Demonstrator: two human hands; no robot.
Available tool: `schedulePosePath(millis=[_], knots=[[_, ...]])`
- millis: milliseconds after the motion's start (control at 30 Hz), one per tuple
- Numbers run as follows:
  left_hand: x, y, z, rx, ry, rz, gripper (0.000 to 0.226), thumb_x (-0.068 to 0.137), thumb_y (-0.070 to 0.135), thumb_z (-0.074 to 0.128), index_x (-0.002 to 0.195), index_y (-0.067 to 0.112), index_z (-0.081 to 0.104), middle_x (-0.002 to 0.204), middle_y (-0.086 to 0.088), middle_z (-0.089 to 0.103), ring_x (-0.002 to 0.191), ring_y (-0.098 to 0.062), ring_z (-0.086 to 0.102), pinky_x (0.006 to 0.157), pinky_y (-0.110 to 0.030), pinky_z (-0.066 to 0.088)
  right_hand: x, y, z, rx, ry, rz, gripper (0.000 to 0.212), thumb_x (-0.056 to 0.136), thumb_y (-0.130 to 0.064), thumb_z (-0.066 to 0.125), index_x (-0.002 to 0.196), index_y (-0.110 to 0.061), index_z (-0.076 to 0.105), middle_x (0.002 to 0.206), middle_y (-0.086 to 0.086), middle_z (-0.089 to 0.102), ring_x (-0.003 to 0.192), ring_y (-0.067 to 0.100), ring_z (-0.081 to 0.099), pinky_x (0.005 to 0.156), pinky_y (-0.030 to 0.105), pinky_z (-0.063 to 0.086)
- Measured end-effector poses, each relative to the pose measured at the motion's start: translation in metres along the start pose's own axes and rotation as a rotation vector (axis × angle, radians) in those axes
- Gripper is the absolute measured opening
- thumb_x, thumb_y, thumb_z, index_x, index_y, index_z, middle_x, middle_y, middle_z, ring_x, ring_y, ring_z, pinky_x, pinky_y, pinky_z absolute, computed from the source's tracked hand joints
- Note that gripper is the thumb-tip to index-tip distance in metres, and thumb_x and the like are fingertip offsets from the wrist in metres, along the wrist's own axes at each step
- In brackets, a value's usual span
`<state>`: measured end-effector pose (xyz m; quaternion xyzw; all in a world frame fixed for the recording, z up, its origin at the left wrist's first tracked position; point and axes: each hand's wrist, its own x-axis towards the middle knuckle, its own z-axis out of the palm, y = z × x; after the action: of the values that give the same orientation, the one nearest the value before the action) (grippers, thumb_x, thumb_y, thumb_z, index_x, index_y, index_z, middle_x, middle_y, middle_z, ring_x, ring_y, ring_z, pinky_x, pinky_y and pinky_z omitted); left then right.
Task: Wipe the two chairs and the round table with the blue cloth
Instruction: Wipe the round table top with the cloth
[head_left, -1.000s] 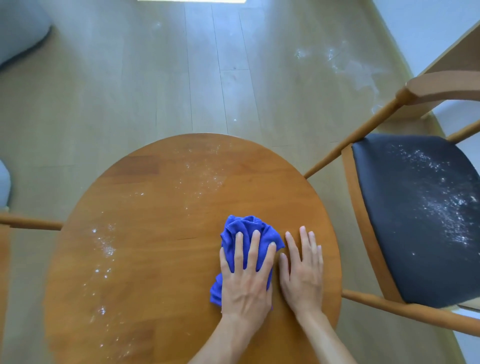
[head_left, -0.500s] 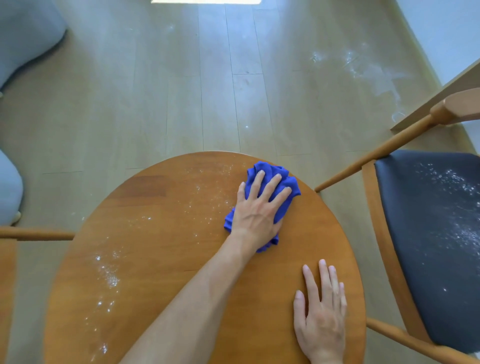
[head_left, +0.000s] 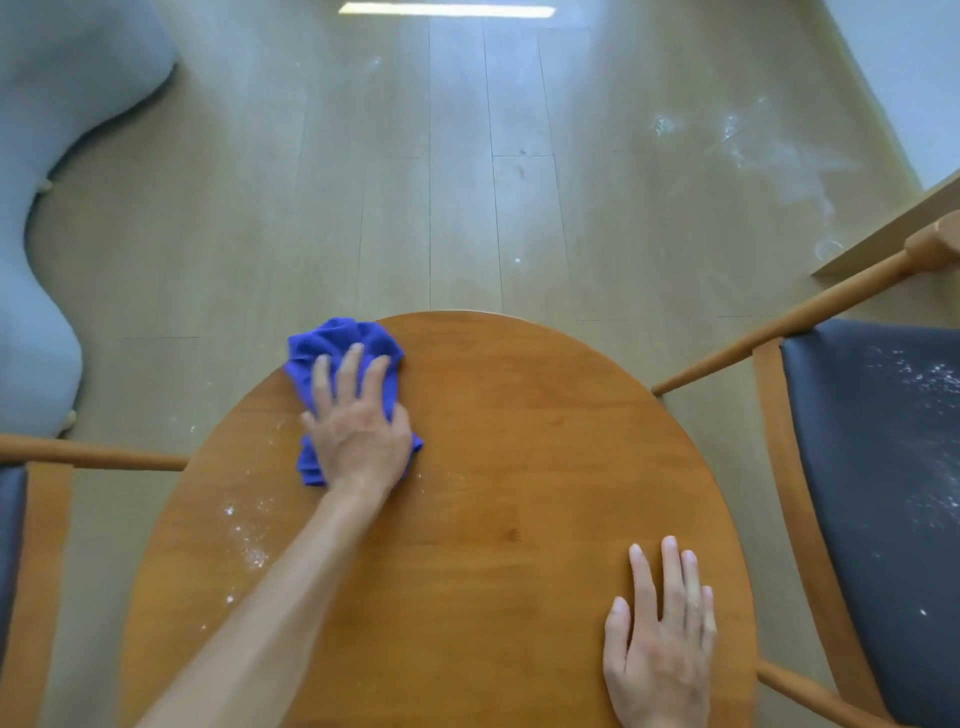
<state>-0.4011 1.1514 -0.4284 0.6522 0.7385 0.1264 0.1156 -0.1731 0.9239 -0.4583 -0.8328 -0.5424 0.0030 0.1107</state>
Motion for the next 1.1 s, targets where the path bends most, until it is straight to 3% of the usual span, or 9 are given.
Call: schedulePosePath(millis=[200,367,433,533,733,800,933,1000,1100], knots=[[-0.083,0.137,0.040,-0.065,-0.192,0.583,0.051,0.071,0.030,0.073,0.121,0.027,0.065,0.141,0.002,0.053,0.136,-0.029,0.043,0.088,-0.044,0.049,0.002,0.003,-0.006,-0.004,-0.083,-0.013,0.053,0.090,-0.030,0.035,0.136,-0.010,0.052,0.150,0.016,0.037,0.141,0.031,0.028,0.115,0.047,0.019],[-0.075,0.123,0.038,0.013,-0.255,0.787,0.060,0.070,0.032,0.073,0.128,0.026,0.060,0.144,-0.001,0.049,0.137,-0.029,0.041,0.089,-0.042,0.047,0.002,0.005,-0.007,0.006,-0.119,-0.008,0.053,0.092,-0.032,0.034,0.139,-0.013,0.049,0.153,0.014,0.034,0.143,0.029,0.026,0.116,0.045,0.017],[-0.055,0.093,0.026,0.029,-0.263,0.789,0.061,0.070,0.026,0.073,0.129,0.021,0.059,0.145,-0.004,0.048,0.137,-0.033,0.040,0.087,-0.045,0.047,0.001,0.005,-0.007,-0.012,-0.139,-0.010,0.054,0.092,-0.033,0.032,0.142,-0.015,0.044,0.154,0.013,0.031,0.144,0.029,0.024,0.116,0.047,0.017],[-0.023,0.026,-0.001,0.041,-0.178,0.634,0.058,0.067,0.025,0.073,0.123,0.014,0.065,0.139,-0.011,0.053,0.129,-0.040,0.046,0.080,-0.050,0.051,0.002,0.004,-0.009,-0.040,-0.171,-0.008,0.056,0.094,-0.033,0.029,0.146,-0.016,0.037,0.156,0.012,0.026,0.145,0.029,0.020,0.117,0.047,0.016],[0.002,-0.080,-0.039,0.019,-0.099,0.299,0.065,0.068,0.044,0.052,0.127,0.019,0.060,0.153,-0.022,0.024,0.135,-0.043,0.031,0.104,-0.053,0.036,0.008,-0.004,-0.016,-0.042,-0.191,0.018,0.057,0.088,-0.030,0.031,0.137,-0.009,0.051,0.149,0.019,0.037,0.140,0.037,0.031,0.112,0.055,0.027],[0.002,-0.073,-0.031,-0.009,-0.053,0.265,0.061,0.071,0.042,0.050,0.125,0.017,0.062,0.154,-0.023,0.022,0.140,-0.044,0.022,0.111,-0.054,0.024,0.023,-0.012,-0.020,-0.023,-0.201,-0.005,0.056,0.084,-0.030,0.033,0.133,-0.010,0.053,0.148,0.018,0.039,0.140,0.036,0.031,0.111,0.057,0.028],[0.003,-0.035,-0.012,-0.092,-0.014,0.147,0.046,0.077,0.020,0.059,0.122,0.011,0.061,0.156,-0.022,0.020,0.143,-0.043,0.015,0.117,-0.050,0.014,0.063,-0.049,-0.008,0.046,-0.249,-0.161,0.059,0.091,-0.040,0.031,0.148,-0.024,0.034,0.159,0.011,0.020,0.148,0.030,0.012,0.118,0.052,0.009],[-0.001,-0.009,-0.003,-0.117,-0.023,0.202,0.046,0.077,0.014,0.066,0.123,0.011,0.061,0.155,-0.023,0.021,0.143,-0.042,0.017,0.116,-0.049,0.017,0.072,-0.070,0.004,0.035,-0.284,-0.192,0.059,0.093,-0.044,0.027,0.149,-0.027,0.030,0.160,0.008,0.015,0.148,0.029,0.009,0.119,0.053,0.006],[-0.026,0.049,0.015,-0.137,-0.090,0.429,0.053,0.081,0.025,0.066,0.133,0.021,0.057,0.156,-0.019,0.022,0.144,-0.040,0.018,0.112,-0.050,0.024,0.071,-0.081,0.017,-0.047,-0.252,-0.177,0.058,0.092,-0.043,0.031,0.146,-0.025,0.040,0.158,0.011,0.024,0.146,0.032,0.019,0.116,0.058,0.015]])
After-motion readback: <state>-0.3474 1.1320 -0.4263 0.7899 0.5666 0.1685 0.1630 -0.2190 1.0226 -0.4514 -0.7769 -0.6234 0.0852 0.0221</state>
